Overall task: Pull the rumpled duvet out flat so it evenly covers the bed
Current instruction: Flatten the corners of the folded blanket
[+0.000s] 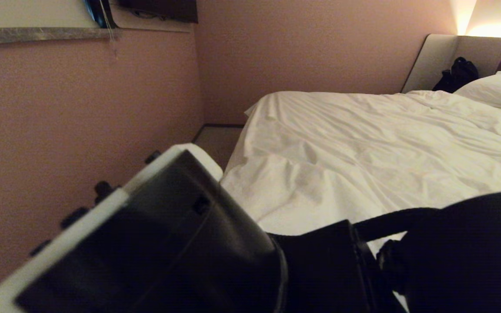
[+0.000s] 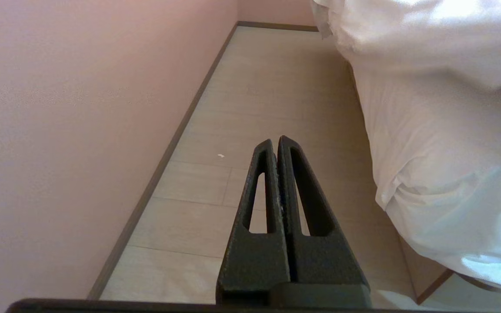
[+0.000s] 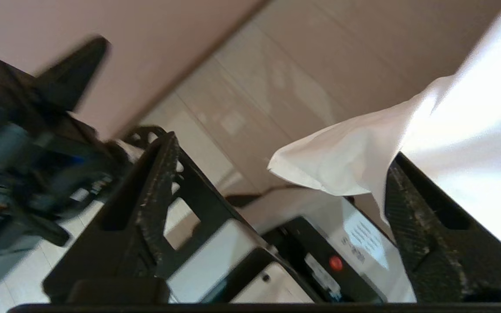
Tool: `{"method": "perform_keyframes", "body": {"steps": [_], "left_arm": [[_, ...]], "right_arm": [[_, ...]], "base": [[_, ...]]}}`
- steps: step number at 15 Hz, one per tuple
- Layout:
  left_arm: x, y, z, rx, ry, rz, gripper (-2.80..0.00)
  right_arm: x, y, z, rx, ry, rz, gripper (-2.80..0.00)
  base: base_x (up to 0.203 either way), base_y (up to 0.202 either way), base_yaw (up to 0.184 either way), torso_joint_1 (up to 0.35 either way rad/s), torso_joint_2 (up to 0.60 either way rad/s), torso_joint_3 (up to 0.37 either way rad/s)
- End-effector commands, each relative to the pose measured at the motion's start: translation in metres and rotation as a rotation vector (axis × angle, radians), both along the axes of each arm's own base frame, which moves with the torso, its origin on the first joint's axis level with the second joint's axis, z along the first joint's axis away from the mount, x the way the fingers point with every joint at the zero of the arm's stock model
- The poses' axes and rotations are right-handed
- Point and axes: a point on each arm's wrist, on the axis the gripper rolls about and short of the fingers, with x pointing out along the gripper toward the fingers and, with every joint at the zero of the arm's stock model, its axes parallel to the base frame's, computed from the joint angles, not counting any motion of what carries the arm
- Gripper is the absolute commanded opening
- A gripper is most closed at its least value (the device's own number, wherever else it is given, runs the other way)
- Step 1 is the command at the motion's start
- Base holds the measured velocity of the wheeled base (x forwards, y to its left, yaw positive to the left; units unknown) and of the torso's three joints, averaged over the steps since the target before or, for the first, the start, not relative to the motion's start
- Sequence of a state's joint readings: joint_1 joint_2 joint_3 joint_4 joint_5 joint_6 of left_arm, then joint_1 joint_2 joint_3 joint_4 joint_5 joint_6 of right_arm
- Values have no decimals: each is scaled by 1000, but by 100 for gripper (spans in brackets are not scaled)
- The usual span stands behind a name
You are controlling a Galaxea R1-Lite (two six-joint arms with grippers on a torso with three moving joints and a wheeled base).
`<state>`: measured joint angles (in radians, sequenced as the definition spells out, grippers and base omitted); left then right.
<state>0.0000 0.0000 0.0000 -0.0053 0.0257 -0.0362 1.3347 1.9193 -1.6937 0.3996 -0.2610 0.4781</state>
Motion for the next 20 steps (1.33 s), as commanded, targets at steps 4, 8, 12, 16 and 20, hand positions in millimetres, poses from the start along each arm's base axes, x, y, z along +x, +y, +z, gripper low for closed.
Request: {"method": "perform_keyframes", "body": {"steps": [4,8,12,16,20], "left_arm": [[0,0,0,-1,-1,0,-280],[0,0,0,-1,-1,0,-280],[0,0,0,-1,-1,0,-280],[0,0,0,-1,-1,0,-280],[0,0,0,-1,-1,0,-280]], "right_arm": [[23,-8,-46,-103,182,-59,0],[29,-25,-61,-196,357,-118,0],[51,-58,-16,-52,306,-204,0],[112,-113,5,27,238,-469,0],[146,-161,7,62,225,-640,-280]], "base": [[0,0,0,0,0,0],[0,0,0,0,0,0],[0,0,0,0,0,0],[0,0,0,0,0,0],[0,0,0,0,0,0]]}}
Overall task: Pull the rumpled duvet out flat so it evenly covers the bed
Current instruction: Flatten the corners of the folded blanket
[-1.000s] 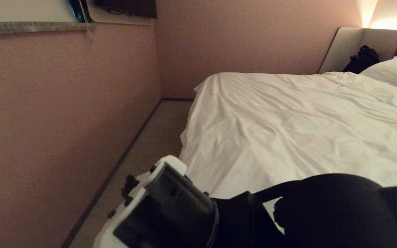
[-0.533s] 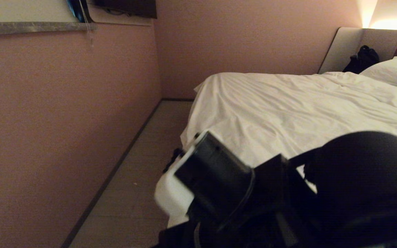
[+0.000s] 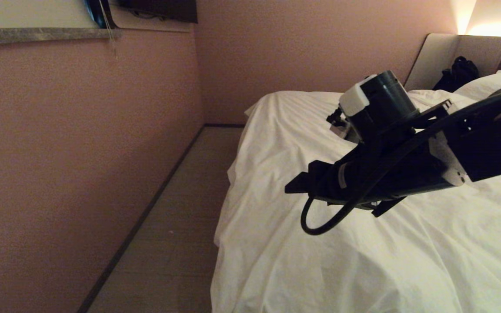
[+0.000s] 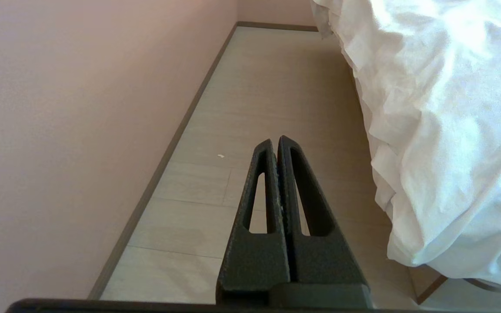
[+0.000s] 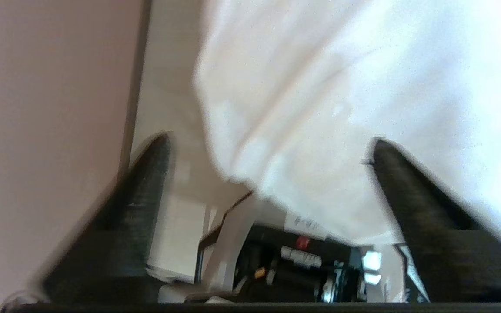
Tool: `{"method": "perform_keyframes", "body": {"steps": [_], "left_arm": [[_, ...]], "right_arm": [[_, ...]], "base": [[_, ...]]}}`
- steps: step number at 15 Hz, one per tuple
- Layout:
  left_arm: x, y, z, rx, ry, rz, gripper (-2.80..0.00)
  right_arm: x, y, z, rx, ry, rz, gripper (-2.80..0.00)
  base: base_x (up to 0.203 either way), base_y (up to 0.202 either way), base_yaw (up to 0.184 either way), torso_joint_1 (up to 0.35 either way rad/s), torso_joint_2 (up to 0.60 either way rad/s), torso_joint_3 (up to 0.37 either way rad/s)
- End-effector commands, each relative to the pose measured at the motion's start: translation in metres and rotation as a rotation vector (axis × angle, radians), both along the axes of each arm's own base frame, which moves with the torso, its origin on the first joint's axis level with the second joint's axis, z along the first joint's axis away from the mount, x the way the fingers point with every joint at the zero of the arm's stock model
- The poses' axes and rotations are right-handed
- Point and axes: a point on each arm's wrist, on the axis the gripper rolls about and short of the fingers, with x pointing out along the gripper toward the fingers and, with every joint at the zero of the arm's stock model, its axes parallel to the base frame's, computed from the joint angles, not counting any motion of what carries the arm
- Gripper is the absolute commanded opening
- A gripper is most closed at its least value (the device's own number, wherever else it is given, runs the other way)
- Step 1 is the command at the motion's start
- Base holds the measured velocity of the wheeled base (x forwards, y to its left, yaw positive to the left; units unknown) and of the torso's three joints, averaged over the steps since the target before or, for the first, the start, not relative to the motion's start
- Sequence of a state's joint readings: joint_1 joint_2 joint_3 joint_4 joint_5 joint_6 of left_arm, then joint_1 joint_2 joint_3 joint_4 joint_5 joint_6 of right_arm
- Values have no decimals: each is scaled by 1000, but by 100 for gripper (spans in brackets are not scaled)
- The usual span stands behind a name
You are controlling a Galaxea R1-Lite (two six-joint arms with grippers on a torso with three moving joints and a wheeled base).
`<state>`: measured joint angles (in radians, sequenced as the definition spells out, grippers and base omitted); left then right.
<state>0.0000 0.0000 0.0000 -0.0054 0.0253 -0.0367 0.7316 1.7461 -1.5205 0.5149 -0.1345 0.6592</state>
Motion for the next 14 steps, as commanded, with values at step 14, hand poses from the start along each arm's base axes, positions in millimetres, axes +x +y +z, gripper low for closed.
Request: {"method": "perform_keyframes", "body": {"steps": [14], "left_arm": [[0,0,0,0,-1,1,-280]], "right_arm": [[14,-79,-40,-270,-178,32,-280]], "base": [[0,0,0,0,0,0]]}}
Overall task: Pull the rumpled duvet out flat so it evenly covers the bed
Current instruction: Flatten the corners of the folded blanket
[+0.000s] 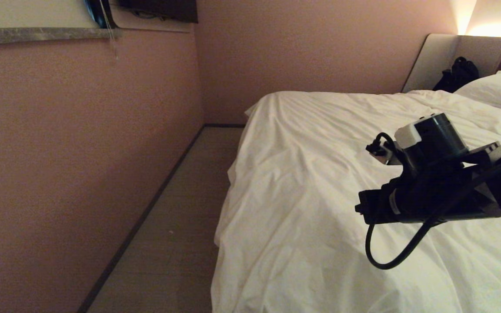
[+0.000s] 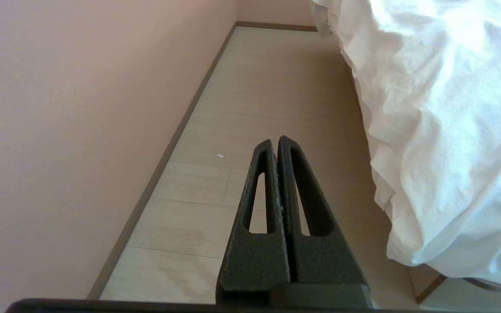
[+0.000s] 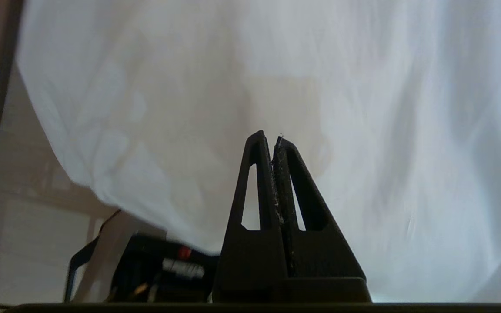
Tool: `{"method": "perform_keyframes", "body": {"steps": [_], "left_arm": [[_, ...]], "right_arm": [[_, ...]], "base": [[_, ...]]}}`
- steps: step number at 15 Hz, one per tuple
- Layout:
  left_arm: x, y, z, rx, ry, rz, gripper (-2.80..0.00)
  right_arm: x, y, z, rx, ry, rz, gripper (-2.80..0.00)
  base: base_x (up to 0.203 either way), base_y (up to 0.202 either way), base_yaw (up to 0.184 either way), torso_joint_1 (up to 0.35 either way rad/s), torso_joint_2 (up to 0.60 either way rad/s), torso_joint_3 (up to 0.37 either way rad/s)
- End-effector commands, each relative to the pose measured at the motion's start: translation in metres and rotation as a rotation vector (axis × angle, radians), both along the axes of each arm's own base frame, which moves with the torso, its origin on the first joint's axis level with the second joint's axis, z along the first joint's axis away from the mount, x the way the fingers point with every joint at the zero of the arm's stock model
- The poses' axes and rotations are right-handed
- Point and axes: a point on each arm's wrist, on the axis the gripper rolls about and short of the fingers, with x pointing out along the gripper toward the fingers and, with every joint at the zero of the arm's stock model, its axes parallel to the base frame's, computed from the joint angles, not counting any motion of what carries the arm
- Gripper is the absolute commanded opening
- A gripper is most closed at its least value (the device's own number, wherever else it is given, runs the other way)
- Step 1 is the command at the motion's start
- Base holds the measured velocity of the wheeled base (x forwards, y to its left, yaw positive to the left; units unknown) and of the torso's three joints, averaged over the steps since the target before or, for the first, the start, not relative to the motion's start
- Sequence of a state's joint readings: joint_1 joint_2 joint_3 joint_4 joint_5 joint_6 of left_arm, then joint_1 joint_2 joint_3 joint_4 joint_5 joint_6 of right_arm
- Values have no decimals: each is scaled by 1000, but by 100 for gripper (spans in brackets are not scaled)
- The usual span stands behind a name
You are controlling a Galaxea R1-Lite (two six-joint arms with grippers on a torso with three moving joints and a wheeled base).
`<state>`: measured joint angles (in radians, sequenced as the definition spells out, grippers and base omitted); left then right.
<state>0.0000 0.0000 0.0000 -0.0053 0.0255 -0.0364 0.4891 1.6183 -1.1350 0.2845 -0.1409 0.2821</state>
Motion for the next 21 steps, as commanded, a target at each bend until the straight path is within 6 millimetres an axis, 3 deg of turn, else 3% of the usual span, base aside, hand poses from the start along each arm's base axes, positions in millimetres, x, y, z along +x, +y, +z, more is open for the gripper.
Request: {"method": "perform_keyframes", "body": {"steps": [1,6,9,12,13,15,21], "left_arm": [[0,0,0,0,-1,1,-280],[0,0,0,0,-1,1,-280],[0,0,0,0,-1,1,-280],[0,0,0,0,-1,1,-280],[0,0,0,0,-1,1,-280],[0,0,0,0,-1,1,-280],[0,0,0,0,-1,1,-280]], "right_arm": [[5,2,5,2,-85,33,-280],[13,2,12,72,-135,56,-280],[31,-7,-1,17,-111,30,-280],[63,-27,-30,-42,-60,-25,-280],[72,-31,-39,-40,-66,-41,0],[83,-37,-42,-20,-79,-34,0],[80,-37,-43,-1,-66,-3,0]], "base": [[0,0,0,0,0,0],[0,0,0,0,0,0],[0,0,0,0,0,0],[0,0,0,0,0,0],[0,0,0,0,0,0],[0,0,0,0,0,0],[0,0,0,0,0,0]]}}
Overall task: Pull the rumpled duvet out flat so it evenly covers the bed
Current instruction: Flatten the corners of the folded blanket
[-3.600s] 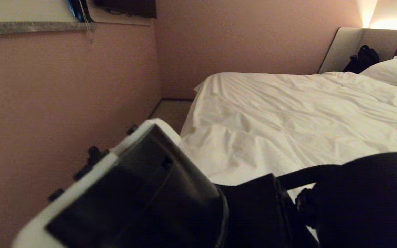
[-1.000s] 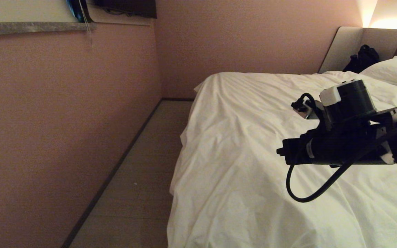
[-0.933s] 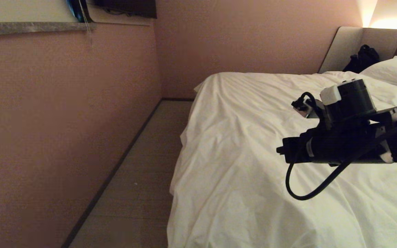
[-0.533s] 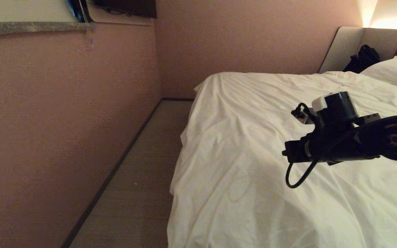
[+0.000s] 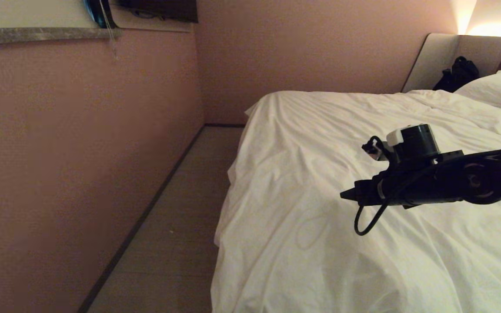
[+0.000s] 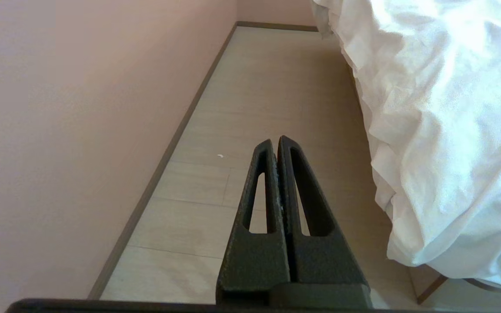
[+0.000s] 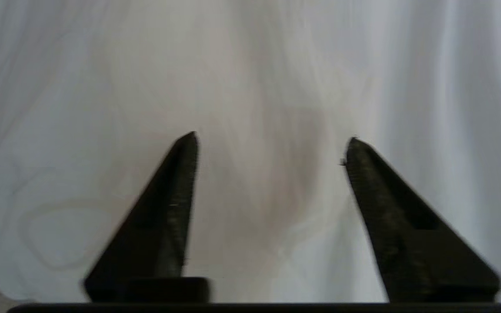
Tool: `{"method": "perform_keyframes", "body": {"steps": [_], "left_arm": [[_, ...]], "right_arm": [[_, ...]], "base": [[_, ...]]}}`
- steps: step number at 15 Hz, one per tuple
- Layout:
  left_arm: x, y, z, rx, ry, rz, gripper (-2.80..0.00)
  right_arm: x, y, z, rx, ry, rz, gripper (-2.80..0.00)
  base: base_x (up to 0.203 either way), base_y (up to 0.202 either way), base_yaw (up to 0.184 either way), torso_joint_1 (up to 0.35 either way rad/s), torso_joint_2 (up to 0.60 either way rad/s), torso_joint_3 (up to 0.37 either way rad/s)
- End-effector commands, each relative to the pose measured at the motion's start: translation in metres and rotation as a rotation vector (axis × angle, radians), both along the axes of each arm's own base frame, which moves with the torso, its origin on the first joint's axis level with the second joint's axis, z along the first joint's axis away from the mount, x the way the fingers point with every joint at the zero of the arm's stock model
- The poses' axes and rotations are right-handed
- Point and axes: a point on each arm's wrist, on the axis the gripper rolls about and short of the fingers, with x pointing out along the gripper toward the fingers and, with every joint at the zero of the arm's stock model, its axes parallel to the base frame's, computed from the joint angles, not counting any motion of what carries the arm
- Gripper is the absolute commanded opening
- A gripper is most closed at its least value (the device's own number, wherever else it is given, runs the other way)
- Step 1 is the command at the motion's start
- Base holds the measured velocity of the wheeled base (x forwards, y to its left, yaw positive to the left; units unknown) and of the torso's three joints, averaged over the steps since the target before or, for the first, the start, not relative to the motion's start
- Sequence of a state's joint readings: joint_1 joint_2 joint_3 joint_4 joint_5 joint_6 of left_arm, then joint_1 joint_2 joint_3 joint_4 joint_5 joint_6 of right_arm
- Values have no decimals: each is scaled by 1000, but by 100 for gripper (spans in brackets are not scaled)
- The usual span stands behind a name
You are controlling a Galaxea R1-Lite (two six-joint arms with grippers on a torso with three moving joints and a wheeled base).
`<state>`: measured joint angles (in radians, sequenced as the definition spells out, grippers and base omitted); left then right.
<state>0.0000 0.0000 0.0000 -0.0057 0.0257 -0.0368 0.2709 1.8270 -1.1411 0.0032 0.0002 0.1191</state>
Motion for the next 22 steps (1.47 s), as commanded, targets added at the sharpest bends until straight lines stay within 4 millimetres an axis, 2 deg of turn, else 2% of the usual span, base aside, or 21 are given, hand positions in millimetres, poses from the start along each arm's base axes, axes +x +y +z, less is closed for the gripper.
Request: {"method": "perform_keyframes", "body": {"steps": [1,4,8,11,22], "left_arm": [[0,0,0,0,0,0,-280],[0,0,0,0,0,0,-280],[0,0,0,0,0,0,-280],[0,0,0,0,0,0,-280],[0,0,0,0,0,0,-280]], "right_arm": [[0,1,-4,9,20,16,0],[4,2,-14,-7,47,39,0],[23,7,-58,-48,155,50,0],[32,12,-81,-69,209,51,0],[37,15,-109,-110,275,76,0]], "base": [[0,0,0,0,0,0],[0,0,0,0,0,0],[0,0,0,0,0,0],[0,0,0,0,0,0],[0,0,0,0,0,0]]}}
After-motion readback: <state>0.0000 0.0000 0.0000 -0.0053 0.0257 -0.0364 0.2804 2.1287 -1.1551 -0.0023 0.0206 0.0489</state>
